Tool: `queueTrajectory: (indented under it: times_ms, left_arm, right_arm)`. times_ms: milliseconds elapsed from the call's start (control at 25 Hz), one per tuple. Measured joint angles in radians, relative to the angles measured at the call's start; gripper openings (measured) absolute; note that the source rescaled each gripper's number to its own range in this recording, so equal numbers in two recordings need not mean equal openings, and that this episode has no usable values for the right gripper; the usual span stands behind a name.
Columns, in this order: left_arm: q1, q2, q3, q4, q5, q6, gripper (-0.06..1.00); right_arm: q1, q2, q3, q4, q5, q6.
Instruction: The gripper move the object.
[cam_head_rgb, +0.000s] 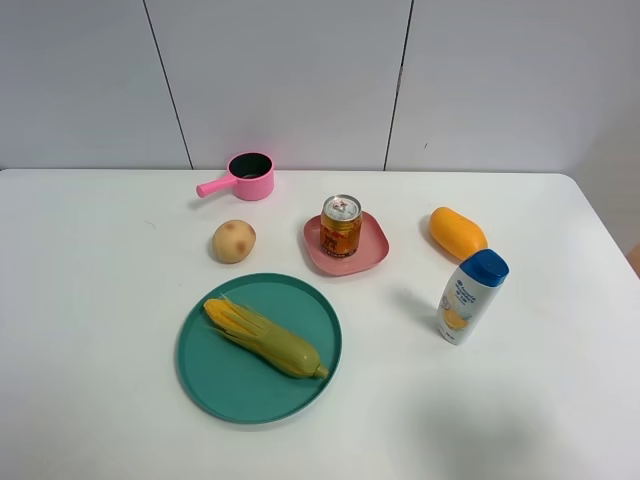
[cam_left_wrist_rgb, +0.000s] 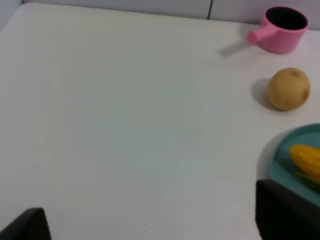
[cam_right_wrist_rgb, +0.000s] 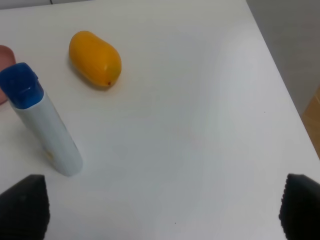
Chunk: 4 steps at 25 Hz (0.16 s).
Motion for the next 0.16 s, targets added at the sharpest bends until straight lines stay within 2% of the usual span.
queueTrajectory:
  times_ms: [160]
  left_arm:
    - [-0.004, 0.000, 0.000, 0.000, 0.000, 0.000, 0.68]
  right_arm:
    - [0.000, 0.000, 0.000, 0.000, 0.000, 0.000]
